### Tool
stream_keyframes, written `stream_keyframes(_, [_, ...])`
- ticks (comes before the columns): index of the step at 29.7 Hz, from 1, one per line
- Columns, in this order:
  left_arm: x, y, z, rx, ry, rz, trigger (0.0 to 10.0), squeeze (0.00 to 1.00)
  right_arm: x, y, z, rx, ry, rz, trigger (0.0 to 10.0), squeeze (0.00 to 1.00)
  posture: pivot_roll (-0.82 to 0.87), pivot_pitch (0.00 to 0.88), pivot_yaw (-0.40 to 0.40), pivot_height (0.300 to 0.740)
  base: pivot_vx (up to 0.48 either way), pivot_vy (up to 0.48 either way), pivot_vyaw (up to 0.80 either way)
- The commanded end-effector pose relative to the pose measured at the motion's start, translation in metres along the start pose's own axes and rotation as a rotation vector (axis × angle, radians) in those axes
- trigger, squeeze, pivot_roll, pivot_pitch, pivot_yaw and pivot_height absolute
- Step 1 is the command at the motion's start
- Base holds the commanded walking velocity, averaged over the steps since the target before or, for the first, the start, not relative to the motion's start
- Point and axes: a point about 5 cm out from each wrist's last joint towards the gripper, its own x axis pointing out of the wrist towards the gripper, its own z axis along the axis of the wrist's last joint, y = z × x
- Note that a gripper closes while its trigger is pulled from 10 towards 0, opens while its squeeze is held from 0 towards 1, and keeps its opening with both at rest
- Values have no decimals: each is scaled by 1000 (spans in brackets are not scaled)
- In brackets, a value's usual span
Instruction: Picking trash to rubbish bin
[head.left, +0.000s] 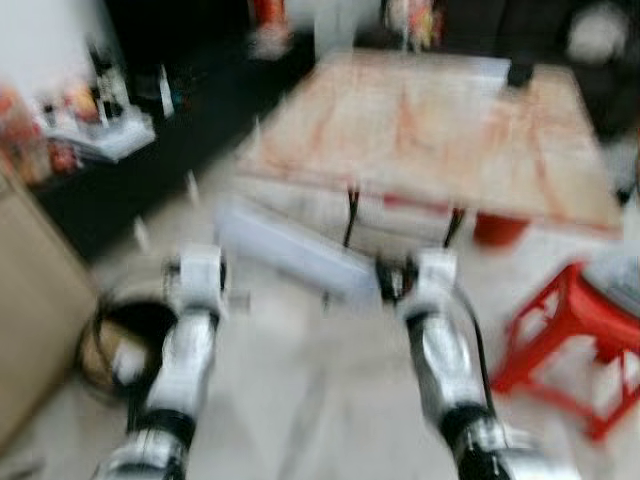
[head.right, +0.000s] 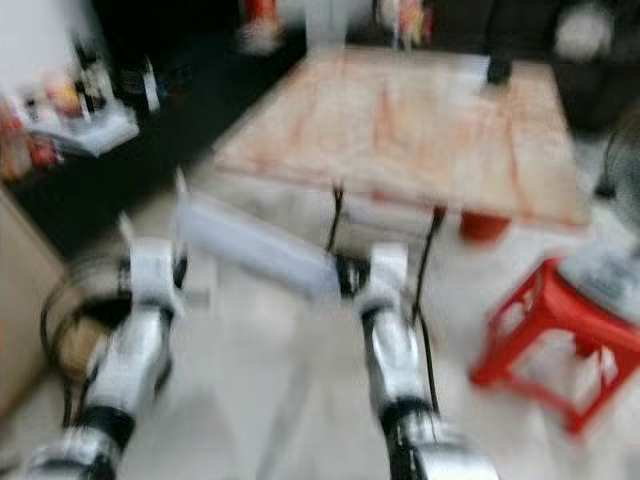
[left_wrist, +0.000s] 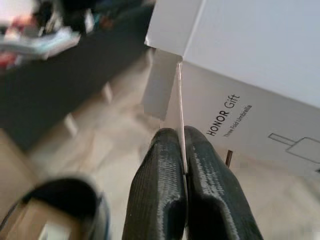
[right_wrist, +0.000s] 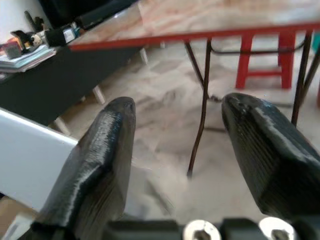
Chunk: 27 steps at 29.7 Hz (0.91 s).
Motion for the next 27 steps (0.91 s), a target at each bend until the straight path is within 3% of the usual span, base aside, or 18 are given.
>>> stream_keyframes(1, [-4, 4, -13, -24, 66, 21, 10000, 0, -5, -7, -11, 7, 67, -25, 10000, 0, -42, 0, 12, 740, 0, 0, 0])
stream_keyframes(3, [-11, 15, -32, -96, 173, 50, 10000, 0, -15, -16, -29, 32, 154, -71, 10000, 0, -39, 0, 11, 740, 0, 0, 0])
stream_keyframes(7, [-21, 23, -51, -73, 273, 61, 10000, 0, -26, -23, -46, 65, 246, -108, 10000, 0, -39, 0, 11, 740, 0, 0, 0])
stream_keyframes(10, [-50, 42, -89, -133, 462, 143, 10000, 0, -56, -31, -83, 22, 434, -125, 10000, 0, -46, 0, 7, 740, 0, 0, 0])
stream_keyframes(19, [-79, 45, -119, -188, 608, 151, 10000, 0, -101, -41, -123, 32, 636, -181, 10000, 0, -51, 0, 8, 740, 0, 0, 0])
stream_keyframes(27, [-93, 52, -130, -189, 684, 192, 10000, 0, -117, -37, -137, 18, 724, -178, 10000, 0, -47, 0, 7, 740, 0, 0, 0])
